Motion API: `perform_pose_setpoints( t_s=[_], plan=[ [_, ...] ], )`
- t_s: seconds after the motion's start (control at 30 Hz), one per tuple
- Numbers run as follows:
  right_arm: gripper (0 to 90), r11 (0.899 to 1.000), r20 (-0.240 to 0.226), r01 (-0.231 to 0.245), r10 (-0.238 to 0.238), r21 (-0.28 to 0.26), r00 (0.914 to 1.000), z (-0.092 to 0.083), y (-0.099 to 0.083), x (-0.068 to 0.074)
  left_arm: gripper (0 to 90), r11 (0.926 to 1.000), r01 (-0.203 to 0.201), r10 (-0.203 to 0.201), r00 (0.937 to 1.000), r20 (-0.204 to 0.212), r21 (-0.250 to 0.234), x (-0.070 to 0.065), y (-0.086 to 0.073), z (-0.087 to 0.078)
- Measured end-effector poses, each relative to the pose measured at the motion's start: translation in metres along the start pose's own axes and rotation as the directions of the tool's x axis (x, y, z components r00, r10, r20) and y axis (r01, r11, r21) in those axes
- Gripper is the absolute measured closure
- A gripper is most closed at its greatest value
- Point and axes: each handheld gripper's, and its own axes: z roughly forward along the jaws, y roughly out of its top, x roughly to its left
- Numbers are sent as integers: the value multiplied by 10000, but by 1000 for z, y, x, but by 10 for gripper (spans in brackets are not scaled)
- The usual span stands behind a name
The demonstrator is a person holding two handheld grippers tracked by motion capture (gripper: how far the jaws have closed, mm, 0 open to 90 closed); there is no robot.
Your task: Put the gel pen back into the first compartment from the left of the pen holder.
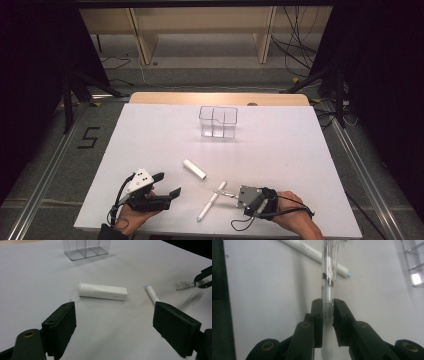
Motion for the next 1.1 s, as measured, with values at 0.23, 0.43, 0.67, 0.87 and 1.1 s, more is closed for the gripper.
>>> perform_pose_setpoints(
  t_s=[0.23, 0.43, 0.67, 0.87, 1.1],
  plan=[
    [797, 9844, 1706, 1758, -1736, 25, 9699, 0, 11, 17, 184, 9996, -25, 15, 9995, 330, 291, -4, 2, 2],
    [797, 9679, 2556, 2513, -2441, 48, 9354, 0, 17, 26, 189, 9979, -282, 240, 9971, 718, 586, -8, 7, 4],
    [797, 9508, 3057, 3086, -3022, 284, 9029, 2, 20, 34, 197, 9970, -381, 311, 9941, 1035, 671, -14, 18, 4],
    [798, 9257, 3661, 3734, -3687, 608, 8544, 2, 24, 40, 199, 9919, -873, 732, 9866, 1460, 922, -24, 34, 10],
    [798, 8799, 4223, 4613, -4630, 1136, 7793, 3, 30, 52, 213, 9778, -1578, 1289, 9717, 1982, 1378, -36, 54, 19]
  ],
)
